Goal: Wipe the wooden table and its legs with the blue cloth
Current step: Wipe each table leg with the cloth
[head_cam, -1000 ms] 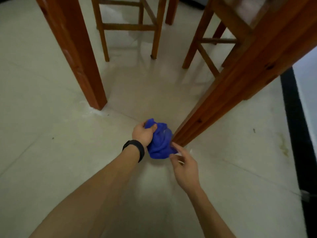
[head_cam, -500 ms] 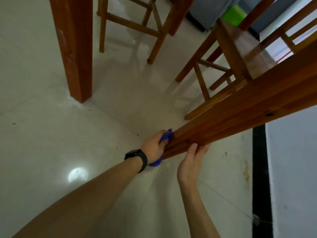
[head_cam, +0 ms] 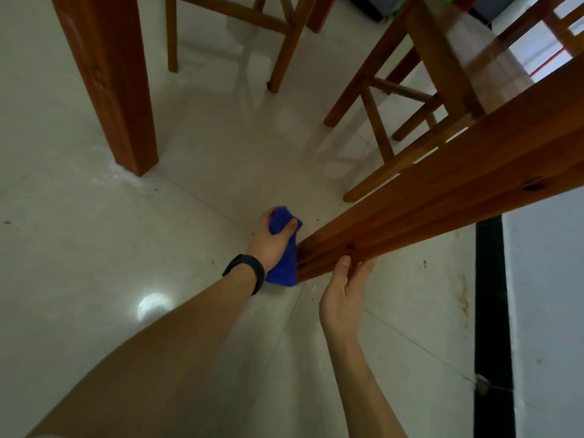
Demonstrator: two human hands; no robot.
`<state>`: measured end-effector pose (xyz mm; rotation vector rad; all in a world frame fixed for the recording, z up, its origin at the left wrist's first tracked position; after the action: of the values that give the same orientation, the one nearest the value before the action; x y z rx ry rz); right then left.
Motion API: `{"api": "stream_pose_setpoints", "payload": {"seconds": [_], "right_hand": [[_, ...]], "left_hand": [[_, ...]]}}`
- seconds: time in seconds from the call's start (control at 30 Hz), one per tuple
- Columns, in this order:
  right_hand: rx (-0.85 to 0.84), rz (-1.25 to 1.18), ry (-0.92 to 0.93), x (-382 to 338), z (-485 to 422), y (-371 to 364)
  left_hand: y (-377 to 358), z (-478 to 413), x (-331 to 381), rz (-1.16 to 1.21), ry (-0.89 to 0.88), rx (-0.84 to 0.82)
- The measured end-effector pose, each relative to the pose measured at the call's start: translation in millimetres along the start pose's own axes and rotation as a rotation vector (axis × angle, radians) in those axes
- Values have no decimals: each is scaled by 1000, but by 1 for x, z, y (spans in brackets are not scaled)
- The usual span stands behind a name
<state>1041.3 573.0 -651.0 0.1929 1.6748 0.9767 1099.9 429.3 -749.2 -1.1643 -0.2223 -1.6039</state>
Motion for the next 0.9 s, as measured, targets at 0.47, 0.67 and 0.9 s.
{"api": "stream_pose_setpoints", "payload": {"seconds": [0.47,0.67,0.9], "right_hand": [[-11,-12,-15,8,0,-4],[1,38,4,1,3,0],[78,194,51,17,-2,6]], "left_hand": [[43,17,-74,-664,553,-186],[32,5,-19,-283,206,25],[-25,-3,-1,-238,102,-118]]}}
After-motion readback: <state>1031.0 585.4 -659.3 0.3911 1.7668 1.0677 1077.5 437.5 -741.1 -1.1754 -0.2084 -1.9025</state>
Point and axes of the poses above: each hand's wrist, its own z-axis away from the middle knuckle, its own y-axis out of the back of the hand, x = y × z, the point moved 6 cm from there along -z, towards the middle knuckle, and after that the axes turned 14 degrees about z, right-handed, at the moved point
